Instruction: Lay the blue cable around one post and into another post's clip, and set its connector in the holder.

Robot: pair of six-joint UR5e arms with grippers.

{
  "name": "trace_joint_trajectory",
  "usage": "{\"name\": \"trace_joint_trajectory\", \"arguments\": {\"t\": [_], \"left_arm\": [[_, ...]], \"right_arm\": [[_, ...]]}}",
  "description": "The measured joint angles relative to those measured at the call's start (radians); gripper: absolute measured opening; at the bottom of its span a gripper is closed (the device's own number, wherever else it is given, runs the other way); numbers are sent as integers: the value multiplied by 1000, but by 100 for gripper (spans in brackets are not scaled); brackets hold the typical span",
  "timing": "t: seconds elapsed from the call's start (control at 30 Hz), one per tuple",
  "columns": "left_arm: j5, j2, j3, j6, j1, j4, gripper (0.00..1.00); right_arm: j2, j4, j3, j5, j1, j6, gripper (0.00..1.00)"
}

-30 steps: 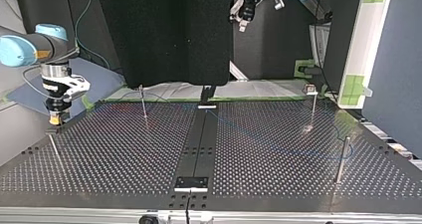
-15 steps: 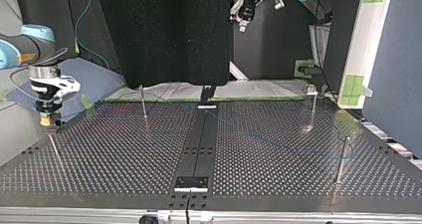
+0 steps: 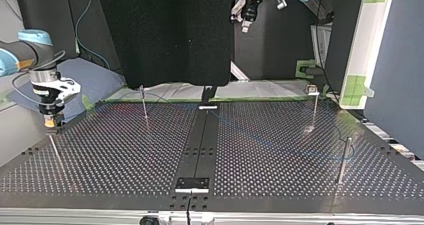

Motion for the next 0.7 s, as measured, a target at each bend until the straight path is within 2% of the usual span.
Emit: {"name": "trace_joint_trajectory", "arguments": {"t": [0.2, 0.33, 0.7], "left_arm": [[-1, 0, 0, 1, 1, -3, 100], [-2, 0, 1, 4, 2, -17, 100], [-5, 0, 13, 10, 4, -51, 100]], "right_arm": [[2, 6, -11, -13, -2, 1, 0], [3, 0, -12, -32, -13, 11, 0], [6, -17, -13, -127, -53, 16, 0]]}}
